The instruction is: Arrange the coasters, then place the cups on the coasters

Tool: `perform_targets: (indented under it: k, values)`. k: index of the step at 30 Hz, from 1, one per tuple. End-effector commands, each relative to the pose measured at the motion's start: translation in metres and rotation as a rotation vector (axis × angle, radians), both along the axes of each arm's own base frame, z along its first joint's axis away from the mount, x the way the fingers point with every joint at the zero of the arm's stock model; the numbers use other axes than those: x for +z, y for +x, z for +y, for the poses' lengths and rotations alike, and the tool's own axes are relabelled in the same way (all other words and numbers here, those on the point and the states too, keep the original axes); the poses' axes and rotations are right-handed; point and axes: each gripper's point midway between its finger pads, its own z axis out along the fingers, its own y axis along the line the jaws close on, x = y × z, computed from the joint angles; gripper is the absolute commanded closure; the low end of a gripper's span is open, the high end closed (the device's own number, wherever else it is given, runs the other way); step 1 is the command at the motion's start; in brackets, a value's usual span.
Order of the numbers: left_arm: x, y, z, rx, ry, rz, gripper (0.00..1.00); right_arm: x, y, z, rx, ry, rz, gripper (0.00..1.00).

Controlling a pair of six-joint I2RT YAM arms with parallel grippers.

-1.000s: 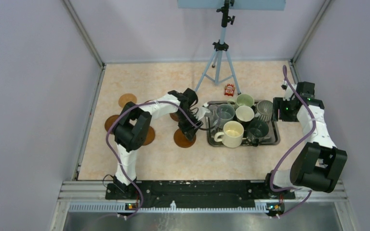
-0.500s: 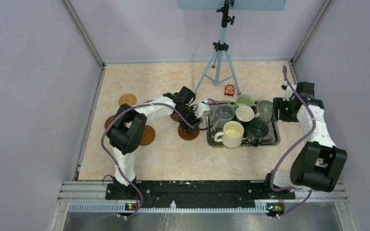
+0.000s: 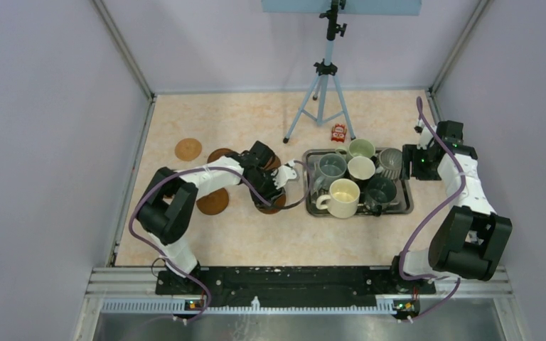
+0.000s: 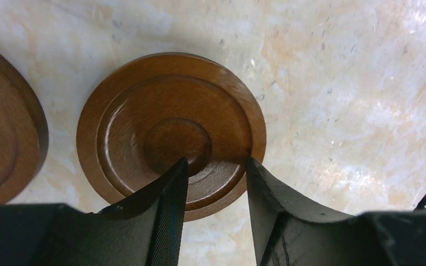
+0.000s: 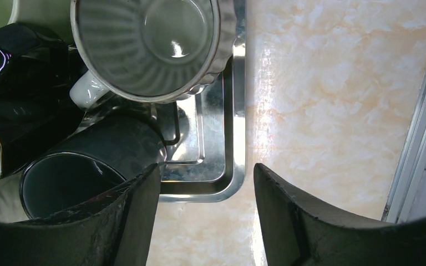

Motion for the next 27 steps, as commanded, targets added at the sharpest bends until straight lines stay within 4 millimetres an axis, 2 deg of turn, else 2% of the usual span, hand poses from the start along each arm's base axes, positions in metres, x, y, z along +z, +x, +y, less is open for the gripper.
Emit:
perform_targets:
  k: [1,8,16,27]
  values:
    - [-0.018,-0.035,0.049,0.019,0.176,0.1,0.51,0.022,0.016,-0.005,-0.014,-0.007,-0.074,0.38]
    - [-0.017,-0.045,0.059,-0.004,0.191,0.096,0.52,0.021,0.016,-0.005,-0.015,-0.005,-0.073,0.38]
    - [-0.011,-0.043,0.049,-0.01,0.15,0.113,0.52,0.02,0.017,-0.005,-0.014,-0.002,-0.072,0.38]
    - [-0.013,-0.066,0.041,-0.072,0.143,0.152,0.54,0.019,0.017,-0.005,-0.016,-0.003,-0.073,0.38]
